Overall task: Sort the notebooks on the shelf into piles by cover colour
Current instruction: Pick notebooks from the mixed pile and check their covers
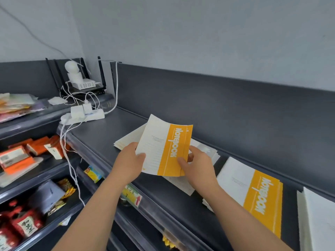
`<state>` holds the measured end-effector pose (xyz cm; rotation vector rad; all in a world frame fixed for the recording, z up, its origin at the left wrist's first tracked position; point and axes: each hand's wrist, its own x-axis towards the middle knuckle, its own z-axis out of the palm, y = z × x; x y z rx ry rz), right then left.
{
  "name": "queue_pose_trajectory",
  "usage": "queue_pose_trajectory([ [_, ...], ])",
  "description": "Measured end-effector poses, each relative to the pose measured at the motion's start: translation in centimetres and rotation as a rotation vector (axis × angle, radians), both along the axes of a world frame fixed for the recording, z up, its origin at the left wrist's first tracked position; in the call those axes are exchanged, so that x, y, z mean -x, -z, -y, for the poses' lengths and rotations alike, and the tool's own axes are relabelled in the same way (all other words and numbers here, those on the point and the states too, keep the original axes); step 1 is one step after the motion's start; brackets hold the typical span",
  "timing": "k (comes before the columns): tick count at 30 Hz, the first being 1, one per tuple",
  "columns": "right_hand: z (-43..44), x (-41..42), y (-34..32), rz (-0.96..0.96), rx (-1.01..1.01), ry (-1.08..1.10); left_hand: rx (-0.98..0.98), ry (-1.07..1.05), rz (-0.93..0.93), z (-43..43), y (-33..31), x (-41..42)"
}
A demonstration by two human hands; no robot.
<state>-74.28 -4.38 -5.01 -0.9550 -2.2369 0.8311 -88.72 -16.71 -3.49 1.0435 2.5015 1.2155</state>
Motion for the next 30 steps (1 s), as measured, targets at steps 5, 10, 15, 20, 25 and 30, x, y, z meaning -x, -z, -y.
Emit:
queue_pose_trajectory([
  [5, -0.4, 4.9, 0.4, 0.012, 0.039, 0.056, 0.013, 0.066, -0.007, -1.4, 0.3, 5.7],
  [10, -0.1, 9.7, 0.5, 0.049, 0.085, 0.145, 0.038, 0.145, -0.036, -2.1, 0.2, 11.0],
  [15, 0.0, 13.1, 1.2, 0.179, 0.017, 0.255, 0.068, 0.228, -0.088, -2.7, 0.2, 14.9],
  [20, 0.6, 14.8, 2.0, 0.347, -0.023, 0.33, 0.159, 0.279, -0.15, -3.6, 1.8, 17.5],
  [25, 0.8, 15.0, 2.2, 0.435, -0.073, 0.327, 0.207, 0.256, -0.243, -4.1, 2.9, 18.0],
  [30, 1.3, 13.8, 1.0, 0.362, -0.201, 0.341, 0.183, 0.273, -0.483, -4.0, 2.6, 17.7],
])
